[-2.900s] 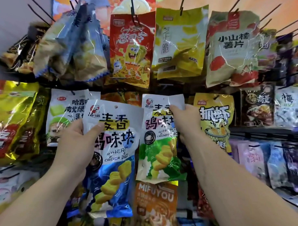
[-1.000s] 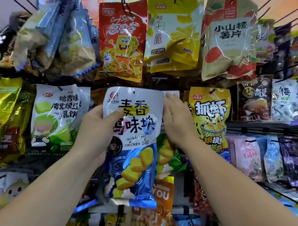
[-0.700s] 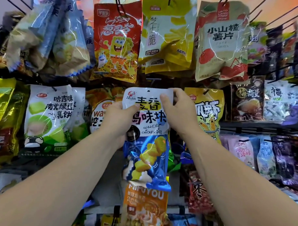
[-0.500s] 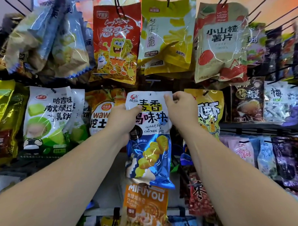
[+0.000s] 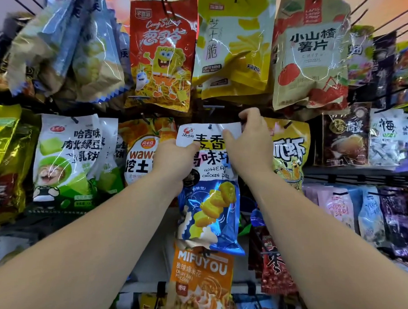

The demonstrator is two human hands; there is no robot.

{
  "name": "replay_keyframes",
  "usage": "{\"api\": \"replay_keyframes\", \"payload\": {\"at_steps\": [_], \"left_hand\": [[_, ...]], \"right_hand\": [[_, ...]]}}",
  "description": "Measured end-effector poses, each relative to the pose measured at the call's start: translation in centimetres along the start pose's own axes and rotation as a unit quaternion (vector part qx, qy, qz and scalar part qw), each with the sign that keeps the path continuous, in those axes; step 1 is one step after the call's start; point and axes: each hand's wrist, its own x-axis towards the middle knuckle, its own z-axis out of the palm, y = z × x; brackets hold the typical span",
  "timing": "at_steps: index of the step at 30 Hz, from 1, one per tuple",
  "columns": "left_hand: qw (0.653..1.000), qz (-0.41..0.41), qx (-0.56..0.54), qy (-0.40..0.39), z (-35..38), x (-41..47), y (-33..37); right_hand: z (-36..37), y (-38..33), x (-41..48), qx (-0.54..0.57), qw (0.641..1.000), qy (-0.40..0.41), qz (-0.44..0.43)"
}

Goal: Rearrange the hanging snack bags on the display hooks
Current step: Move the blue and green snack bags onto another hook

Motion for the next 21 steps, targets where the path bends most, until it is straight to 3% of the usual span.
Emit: {"api": "replay_keyframes", "payload": {"at_steps": [4, 8, 12, 15, 21], "left_hand": [[0.976, 0.157, 0.139, 0.053, -0.7, -0.8, -1.0], [0.914, 0.297, 0.277, 0.024, -2.4, -2.0, -3.3], [0.892, 0.265, 0.364, -0.042, -3.4, -3.2, -4.8], [0.863, 0.262, 0.417, -0.114, -3.7, -3.5, -5.0], [0.803, 0.254, 0.52, -0.143, -4.0, -2.6, -5.9]], "right_hand": [[0.3, 0.2, -2.8, -0.096, 0.98, 0.032, -0.174], [0.1, 0.8, -4.5, -0.159, 0.96, -0.109, -0.202], [-0.3, 1.1, -4.0, -0.171, 0.946, -0.232, -0.146], [0.0, 1.2, -3.4, -0.168, 0.942, -0.261, -0.131], [0.7, 1.8, -3.0, -0.157, 0.941, -0.272, -0.125]]}}
